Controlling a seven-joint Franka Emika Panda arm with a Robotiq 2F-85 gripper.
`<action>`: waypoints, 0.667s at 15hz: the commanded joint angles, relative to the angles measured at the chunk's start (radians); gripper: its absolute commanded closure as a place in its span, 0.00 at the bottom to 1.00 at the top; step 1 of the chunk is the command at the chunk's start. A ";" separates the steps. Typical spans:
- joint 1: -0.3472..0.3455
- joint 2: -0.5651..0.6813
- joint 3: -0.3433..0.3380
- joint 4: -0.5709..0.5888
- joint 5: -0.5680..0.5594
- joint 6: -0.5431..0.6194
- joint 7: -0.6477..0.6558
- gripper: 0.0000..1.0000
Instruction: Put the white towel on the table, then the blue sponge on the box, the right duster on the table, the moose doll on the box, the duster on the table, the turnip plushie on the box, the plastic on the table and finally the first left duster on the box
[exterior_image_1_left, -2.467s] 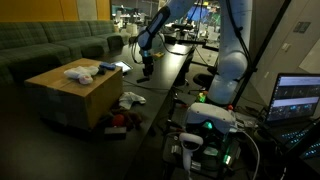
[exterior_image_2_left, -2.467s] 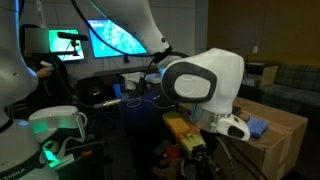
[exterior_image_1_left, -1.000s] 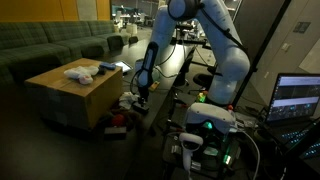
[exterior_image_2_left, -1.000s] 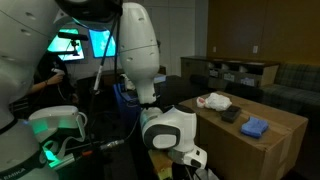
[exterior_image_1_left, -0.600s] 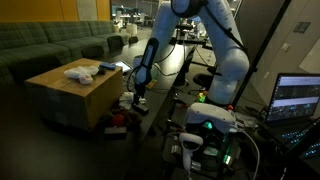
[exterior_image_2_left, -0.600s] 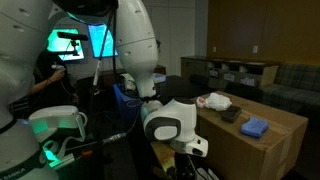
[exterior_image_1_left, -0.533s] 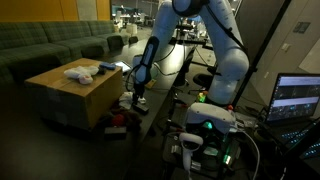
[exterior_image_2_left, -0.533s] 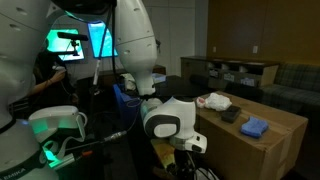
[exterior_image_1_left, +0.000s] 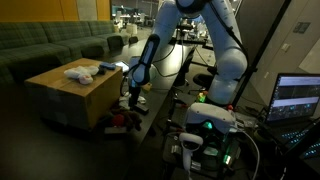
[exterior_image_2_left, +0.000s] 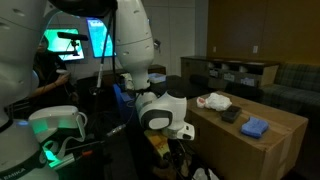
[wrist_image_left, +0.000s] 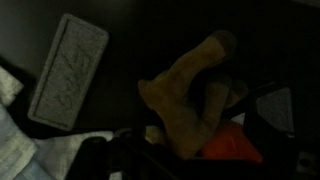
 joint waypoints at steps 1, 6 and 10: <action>-0.023 0.022 0.044 -0.002 0.016 0.016 -0.058 0.00; 0.062 0.056 -0.019 -0.003 -0.004 0.107 0.003 0.00; 0.135 0.092 -0.080 -0.004 -0.013 0.208 0.051 0.00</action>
